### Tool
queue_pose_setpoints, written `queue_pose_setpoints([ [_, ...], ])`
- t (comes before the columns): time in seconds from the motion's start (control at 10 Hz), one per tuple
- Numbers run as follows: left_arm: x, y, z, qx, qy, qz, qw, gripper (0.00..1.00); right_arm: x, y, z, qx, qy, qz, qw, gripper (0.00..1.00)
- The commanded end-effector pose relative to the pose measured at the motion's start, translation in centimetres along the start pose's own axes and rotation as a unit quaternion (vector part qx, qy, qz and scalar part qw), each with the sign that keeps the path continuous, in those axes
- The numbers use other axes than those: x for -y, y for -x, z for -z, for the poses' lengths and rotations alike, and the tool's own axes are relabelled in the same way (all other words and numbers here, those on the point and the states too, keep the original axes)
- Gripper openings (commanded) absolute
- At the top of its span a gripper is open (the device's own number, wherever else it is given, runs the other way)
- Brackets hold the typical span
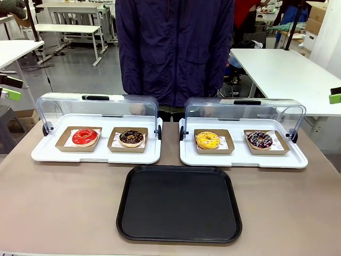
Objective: Move the second donut from the left to the tray.
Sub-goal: Pick up the Paper togo box containing the Donut indicated by the person and place it on the Handle tray.
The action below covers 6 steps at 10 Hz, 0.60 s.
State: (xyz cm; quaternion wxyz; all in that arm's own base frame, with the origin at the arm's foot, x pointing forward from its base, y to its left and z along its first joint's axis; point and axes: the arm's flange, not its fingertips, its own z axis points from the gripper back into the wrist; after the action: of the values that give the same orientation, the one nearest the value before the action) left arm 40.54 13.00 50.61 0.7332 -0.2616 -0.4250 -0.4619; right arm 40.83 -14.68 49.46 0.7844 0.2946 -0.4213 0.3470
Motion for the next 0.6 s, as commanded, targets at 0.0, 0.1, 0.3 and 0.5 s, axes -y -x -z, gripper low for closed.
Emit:
queue_pose_setpoints([
  [0.0, 0.06, -0.18, -0.03, 0.005, 0.002, 0.002, 1.0, 1.0, -0.04, -0.11, 0.03, 0.003, -0.001, -0.002, 1.0, 1.0],
  [0.1, 0.06, -0.18, -0.03, 0.005, 0.002, 0.002, 1.0, 1.0, -0.04, -0.11, 0.03, 0.003, -0.001, -0.002, 1.0, 1.0],
  [0.3, 0.06, -0.18, -0.03, 0.005, 0.002, 0.002, 1.0, 1.0, -0.04, -0.11, 0.03, 0.003, -0.001, -0.002, 1.0, 1.0],
  [0.5, 0.06, -0.18, -0.03, 0.005, 0.002, 0.002, 1.0, 1.0, -0.04, -0.11, 0.03, 0.003, -0.001, -0.002, 1.0, 1.0],
])
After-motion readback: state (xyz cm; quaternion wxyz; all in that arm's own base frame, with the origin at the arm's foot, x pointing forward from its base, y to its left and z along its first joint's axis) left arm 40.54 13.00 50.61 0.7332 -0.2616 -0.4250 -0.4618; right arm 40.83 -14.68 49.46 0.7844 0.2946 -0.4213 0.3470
